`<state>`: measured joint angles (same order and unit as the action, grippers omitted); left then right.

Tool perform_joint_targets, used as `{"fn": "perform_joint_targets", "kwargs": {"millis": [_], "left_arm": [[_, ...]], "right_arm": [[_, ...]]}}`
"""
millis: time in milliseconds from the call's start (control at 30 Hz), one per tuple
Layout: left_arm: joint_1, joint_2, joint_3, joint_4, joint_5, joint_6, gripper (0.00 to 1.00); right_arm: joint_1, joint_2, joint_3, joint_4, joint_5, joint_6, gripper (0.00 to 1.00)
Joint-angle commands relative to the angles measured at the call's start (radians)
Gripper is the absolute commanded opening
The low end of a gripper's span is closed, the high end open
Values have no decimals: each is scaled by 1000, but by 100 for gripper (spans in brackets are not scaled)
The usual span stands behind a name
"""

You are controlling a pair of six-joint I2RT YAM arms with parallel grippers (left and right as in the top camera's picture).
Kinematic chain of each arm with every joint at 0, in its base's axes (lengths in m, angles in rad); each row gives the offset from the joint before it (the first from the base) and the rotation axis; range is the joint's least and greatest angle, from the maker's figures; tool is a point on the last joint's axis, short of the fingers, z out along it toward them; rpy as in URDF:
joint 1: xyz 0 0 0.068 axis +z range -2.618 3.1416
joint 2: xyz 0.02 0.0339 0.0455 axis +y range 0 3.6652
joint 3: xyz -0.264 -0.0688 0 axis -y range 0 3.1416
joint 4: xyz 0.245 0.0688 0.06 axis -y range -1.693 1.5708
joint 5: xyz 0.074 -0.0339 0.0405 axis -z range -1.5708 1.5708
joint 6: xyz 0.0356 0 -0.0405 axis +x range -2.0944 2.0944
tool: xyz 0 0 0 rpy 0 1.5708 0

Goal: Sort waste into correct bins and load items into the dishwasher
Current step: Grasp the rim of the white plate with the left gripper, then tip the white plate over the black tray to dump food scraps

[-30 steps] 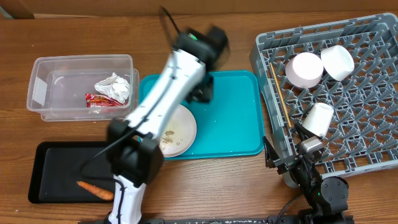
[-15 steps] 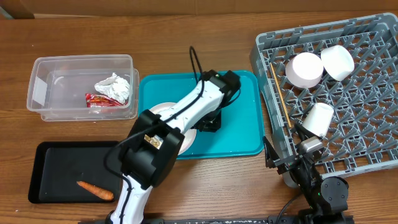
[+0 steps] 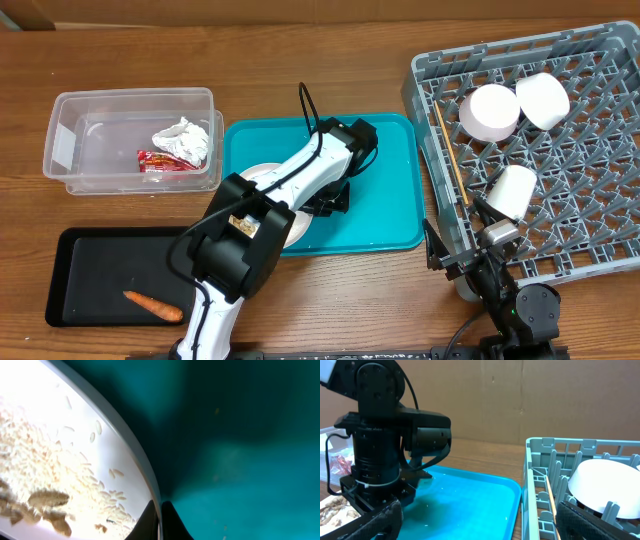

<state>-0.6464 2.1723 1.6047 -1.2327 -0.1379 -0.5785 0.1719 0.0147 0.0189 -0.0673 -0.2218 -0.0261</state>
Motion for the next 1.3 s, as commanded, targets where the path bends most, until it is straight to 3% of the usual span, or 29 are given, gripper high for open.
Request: {"fn": "perform_joint_targets", "kwargs": {"millis": [0,333,500,733,933,1267], "left_arm": [[-1,-9,105,-53,16,-56,4],[-3,-56,464,-292,15,-77,4],[11,-58,627,-457,-91,-129,4],[110,-195,652,-457,1,-52,4],[233,-375,536,-457,4,-27,4],[436,-672,14,-370,2,-111,4]], "right_arm": [[3,-12,-11,7,-4,-1,100],[3,-11,-11,7,-4,-1,100],[3,-11,-11,7,-4,-1,100],[3,-12,-11,7,-4,-1,100],[3,-12,-11,7,-4,-1,100],[3,-11,-11,7,-4,-1,100]]}}
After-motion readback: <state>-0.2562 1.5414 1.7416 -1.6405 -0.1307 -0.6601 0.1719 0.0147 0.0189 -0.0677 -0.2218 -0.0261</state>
